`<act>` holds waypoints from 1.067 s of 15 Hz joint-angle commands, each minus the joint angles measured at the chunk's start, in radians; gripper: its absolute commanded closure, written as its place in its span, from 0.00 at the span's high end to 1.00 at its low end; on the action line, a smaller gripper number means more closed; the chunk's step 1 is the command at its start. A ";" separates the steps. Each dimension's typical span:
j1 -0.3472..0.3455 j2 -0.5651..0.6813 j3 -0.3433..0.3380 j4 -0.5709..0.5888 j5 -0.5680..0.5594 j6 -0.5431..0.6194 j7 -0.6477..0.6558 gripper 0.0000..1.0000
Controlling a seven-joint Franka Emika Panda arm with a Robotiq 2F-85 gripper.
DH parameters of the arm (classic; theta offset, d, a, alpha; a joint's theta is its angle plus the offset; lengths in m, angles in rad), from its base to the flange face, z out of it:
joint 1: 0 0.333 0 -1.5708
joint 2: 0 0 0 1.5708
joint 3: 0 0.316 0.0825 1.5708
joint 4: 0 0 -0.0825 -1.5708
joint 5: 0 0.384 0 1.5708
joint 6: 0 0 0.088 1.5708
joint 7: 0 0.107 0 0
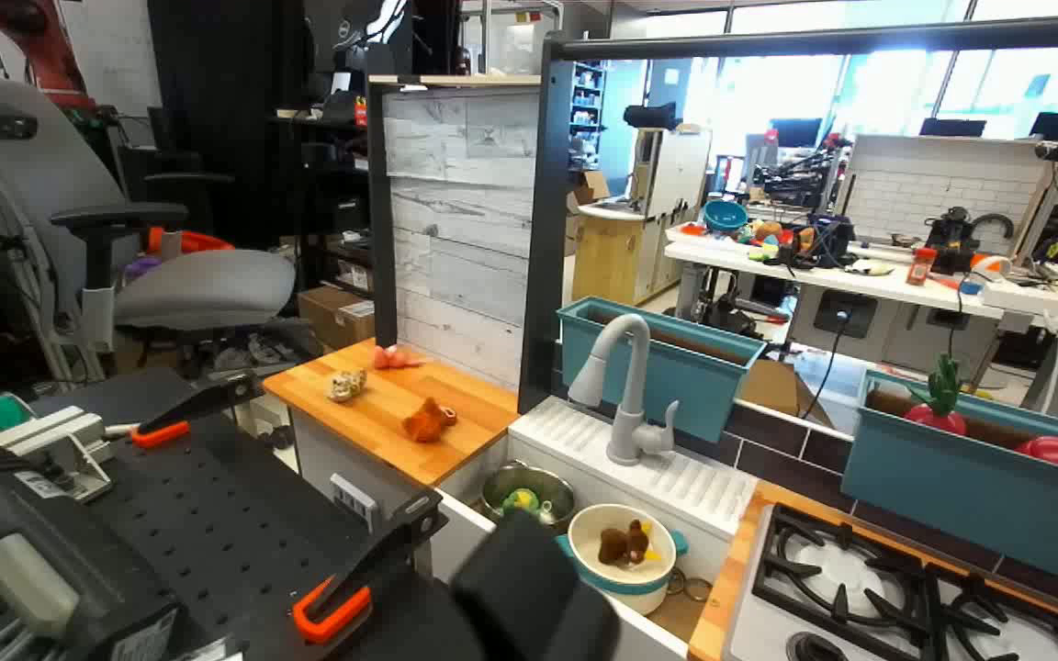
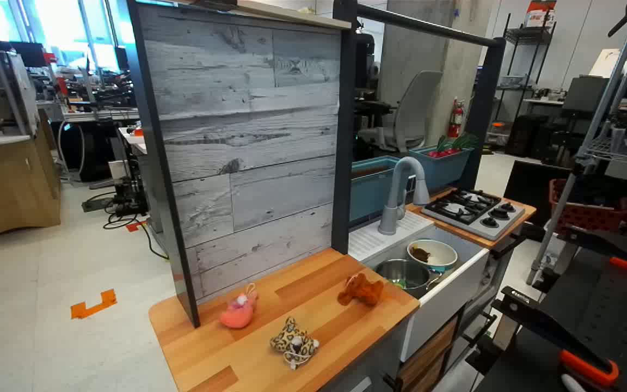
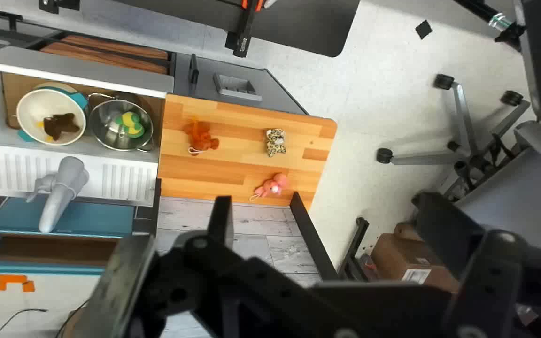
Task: Move the brown bear
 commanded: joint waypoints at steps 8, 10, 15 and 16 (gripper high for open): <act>-0.014 0.000 0.011 0.008 0.008 -0.002 -0.007 1.00; -0.014 0.000 0.011 0.008 0.008 -0.002 -0.007 1.00; -0.023 0.100 0.032 -0.009 0.003 0.066 0.007 1.00; -0.021 0.136 0.037 -0.016 0.003 0.093 0.007 1.00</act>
